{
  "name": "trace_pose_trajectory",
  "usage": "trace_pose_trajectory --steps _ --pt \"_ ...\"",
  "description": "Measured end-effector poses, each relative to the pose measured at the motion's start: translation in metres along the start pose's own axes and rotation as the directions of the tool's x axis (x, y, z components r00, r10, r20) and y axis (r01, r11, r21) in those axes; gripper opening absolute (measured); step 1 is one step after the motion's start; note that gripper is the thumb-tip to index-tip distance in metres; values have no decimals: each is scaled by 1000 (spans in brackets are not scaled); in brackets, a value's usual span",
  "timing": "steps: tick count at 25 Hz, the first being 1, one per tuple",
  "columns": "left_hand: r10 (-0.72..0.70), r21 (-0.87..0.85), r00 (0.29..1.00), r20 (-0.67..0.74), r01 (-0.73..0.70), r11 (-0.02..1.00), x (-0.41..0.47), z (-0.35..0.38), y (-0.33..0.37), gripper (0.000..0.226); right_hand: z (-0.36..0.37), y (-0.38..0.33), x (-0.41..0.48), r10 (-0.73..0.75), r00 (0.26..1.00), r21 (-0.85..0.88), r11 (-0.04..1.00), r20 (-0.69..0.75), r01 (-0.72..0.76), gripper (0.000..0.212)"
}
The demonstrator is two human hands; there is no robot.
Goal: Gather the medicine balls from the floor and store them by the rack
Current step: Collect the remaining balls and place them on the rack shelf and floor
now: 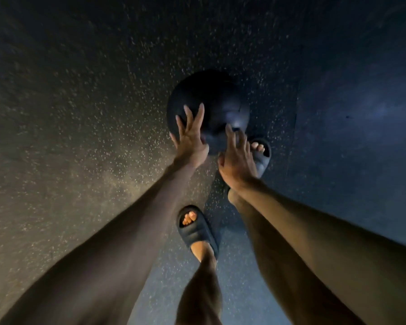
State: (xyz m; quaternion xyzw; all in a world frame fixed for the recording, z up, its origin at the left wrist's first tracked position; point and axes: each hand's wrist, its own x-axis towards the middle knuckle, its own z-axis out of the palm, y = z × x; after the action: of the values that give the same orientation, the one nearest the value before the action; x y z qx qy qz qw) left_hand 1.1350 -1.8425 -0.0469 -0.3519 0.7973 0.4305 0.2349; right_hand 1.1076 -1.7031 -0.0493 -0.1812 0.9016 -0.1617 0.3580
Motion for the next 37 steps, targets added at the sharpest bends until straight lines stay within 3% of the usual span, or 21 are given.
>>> trace_pose_trajectory --steps 4,7,10,13,16,18,20,24,28,31,34,37 --pt "148 -53 977 -152 -158 986 78 -43 50 70 -21 5 43 45 984 7 999 171 -46 89" --pt "132 -49 938 -321 -156 987 100 -51 67 62 -56 -4 94 14 985 3 1000 173 -15 90" --pt "110 29 918 -380 -107 994 100 -45 69 62 -90 -24 141 53 993 26 998 103 -56 88" --pt "32 54 967 -254 -18 998 102 -46 64 80 -121 -40 195 171 977 94 978 130 -184 87" --pt "71 150 996 -48 -63 987 129 -65 64 95 -152 -40 250 267 953 235 926 146 -295 81" --pt "56 135 998 -16 -53 989 159 -83 79 99 -173 -37 274 279 959 310 908 60 -283 59" --pt "24 90 999 -23 -22 996 197 -104 102 103 -189 -36 280 251 968 360 904 -6 -232 52" --pt "-2 130 1000 7 1 992 290 -160 135 100 -189 -55 267 125 991 240 961 57 -135 78" --pt "-3 176 998 55 -7 984 354 -194 161 94 -191 -87 307 223 975 201 954 21 -222 92" --pt "110 206 991 -75 -93 974 356 -200 181 84 -215 -99 359 283 959 238 931 7 -276 90" --pt "330 299 943 -36 -304 904 345 -197 177 101 -260 -99 416 273 962 149 952 -4 -269 85" --pt "345 352 938 -9 -320 879 370 -201 178 117 -298 -108 478 278 960 150 951 -28 -271 75"
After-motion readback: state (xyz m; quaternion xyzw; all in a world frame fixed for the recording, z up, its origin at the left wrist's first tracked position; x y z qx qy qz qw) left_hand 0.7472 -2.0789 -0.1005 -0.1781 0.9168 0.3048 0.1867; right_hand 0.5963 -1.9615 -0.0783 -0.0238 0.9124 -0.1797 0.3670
